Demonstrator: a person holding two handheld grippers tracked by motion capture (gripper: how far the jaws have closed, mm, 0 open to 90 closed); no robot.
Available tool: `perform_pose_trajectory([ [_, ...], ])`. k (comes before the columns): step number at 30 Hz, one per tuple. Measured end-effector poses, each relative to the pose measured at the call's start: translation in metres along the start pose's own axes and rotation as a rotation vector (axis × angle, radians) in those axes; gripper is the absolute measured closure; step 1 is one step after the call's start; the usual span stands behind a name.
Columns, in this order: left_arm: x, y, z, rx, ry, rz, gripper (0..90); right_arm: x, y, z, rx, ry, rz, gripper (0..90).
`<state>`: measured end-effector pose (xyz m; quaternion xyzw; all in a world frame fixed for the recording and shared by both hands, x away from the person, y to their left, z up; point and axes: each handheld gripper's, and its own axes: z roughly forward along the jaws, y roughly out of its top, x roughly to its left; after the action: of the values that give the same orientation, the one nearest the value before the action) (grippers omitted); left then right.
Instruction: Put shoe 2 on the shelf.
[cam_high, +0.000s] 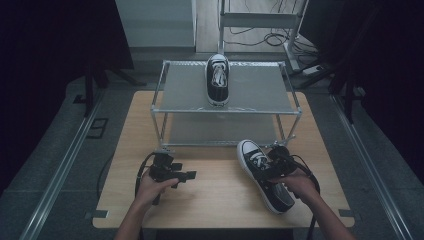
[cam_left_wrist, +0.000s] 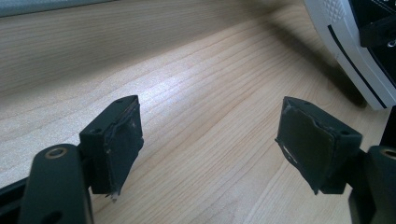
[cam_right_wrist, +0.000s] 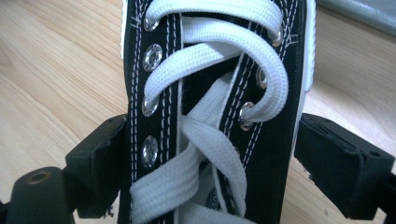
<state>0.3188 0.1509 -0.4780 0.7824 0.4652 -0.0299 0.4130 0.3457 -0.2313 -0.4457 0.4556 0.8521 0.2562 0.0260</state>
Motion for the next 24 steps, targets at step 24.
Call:
perform_pose_trajectory([
  [24, 0.001, 0.0, -0.001, -0.007, -0.009, -0.008, 22.3, 0.005, 0.016, -0.031, -0.101, 0.055, 0.004, 13.6],
])
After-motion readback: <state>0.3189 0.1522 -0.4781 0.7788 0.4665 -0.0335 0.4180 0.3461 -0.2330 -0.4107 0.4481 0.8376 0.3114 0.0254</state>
